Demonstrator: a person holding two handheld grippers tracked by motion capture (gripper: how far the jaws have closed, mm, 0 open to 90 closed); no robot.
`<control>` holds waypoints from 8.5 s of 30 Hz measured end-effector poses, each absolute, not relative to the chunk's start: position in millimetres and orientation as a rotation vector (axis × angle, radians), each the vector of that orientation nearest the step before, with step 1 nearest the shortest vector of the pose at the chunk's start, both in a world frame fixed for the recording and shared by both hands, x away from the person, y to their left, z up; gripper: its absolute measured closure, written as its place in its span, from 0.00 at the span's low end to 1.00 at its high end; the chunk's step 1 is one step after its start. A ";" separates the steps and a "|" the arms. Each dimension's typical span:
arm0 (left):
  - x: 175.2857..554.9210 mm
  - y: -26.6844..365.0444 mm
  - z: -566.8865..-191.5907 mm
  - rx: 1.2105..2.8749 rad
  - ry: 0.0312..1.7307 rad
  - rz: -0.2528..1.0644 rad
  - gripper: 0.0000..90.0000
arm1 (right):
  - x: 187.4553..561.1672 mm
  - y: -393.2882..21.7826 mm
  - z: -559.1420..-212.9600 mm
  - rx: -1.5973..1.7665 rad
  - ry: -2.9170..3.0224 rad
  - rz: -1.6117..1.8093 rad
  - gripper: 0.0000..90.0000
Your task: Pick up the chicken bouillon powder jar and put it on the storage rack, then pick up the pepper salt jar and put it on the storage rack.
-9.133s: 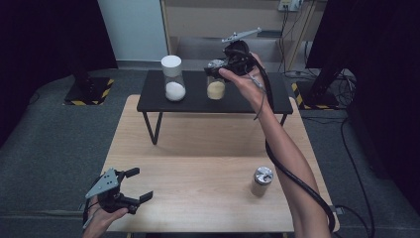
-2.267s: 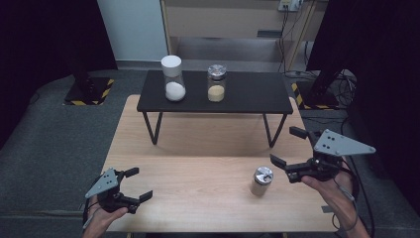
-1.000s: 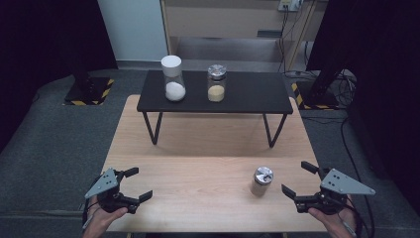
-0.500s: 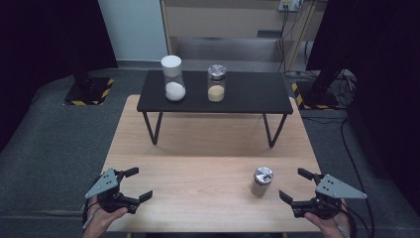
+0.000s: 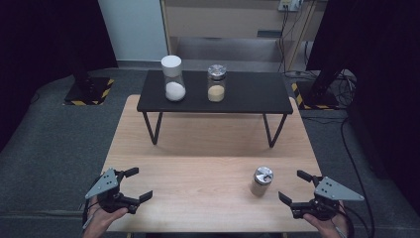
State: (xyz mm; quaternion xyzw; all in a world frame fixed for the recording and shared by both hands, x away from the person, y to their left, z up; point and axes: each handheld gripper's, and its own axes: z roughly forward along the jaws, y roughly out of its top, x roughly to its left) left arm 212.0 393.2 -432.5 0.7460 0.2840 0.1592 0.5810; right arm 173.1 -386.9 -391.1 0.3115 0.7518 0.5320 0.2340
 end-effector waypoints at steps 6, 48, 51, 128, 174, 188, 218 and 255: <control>211.8 393.1 -432.3 1.743 0.662 0.371 0.01 | 173.9 -383.4 -393.1 0.831 2.077 1.451 0.07; 212.3 393.3 -433.1 1.739 0.661 0.370 0.00 | 190.8 -379.1 -379.6 0.858 2.122 1.468 0.06; 212.1 393.1 -432.9 1.740 0.661 0.369 0.00 | 197.2 -375.5 -379.6 0.857 2.143 1.455 0.06; 212.6 392.8 -432.7 1.745 0.659 0.368 0.00 | 279.4 -333.4 -393.1 0.830 2.389 1.304 0.39; 213.5 392.7 -432.7 1.748 0.660 0.361 0.00 | 327.8 -326.3 -286.1 0.666 2.547 1.369 0.40; 213.5 392.7 -432.5 1.749 0.659 0.360 0.00 | 336.9 -326.3 -246.9 0.663 2.536 1.364 0.40; 214.2 392.8 -433.0 1.749 0.656 0.355 0.00 | 361.3 -302.9 -165.2 0.719 2.503 1.311 0.40; 214.6 394.1 -434.0 1.741 0.655 0.349 0.01 | 408.9 -289.2 -123.0 1.008 2.274 1.248 0.40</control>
